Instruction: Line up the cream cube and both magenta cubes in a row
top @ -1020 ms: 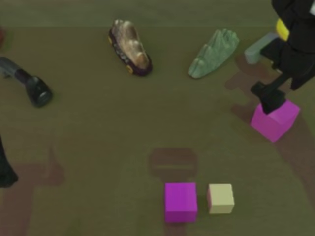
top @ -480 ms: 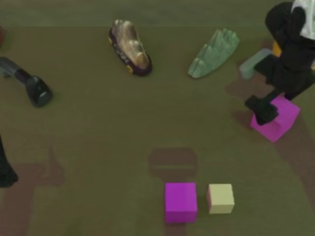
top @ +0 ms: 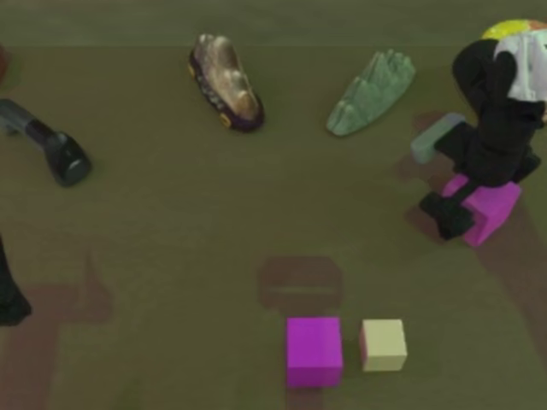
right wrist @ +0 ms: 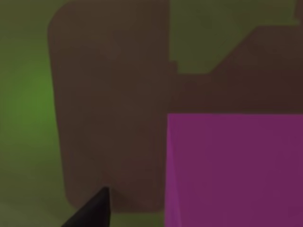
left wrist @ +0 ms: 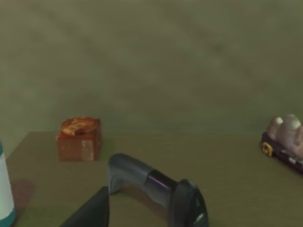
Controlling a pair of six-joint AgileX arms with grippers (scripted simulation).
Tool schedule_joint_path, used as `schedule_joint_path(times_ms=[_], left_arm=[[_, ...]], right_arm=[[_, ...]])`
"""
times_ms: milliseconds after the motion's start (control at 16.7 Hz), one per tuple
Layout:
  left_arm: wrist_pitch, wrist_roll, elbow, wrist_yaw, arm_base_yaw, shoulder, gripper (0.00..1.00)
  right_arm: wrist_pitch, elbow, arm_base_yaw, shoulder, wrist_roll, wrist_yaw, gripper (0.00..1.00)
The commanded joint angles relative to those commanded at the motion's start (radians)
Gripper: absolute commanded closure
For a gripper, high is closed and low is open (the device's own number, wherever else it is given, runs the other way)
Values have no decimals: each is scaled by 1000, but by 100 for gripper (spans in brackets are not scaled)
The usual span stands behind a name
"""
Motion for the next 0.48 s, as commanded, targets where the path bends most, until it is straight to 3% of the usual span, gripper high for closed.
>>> schedule_joint_path(times_ms=[480], left_arm=[[0, 0, 0, 0, 0, 0, 0]], right_arm=[[0, 0, 0, 0, 0, 0, 60]])
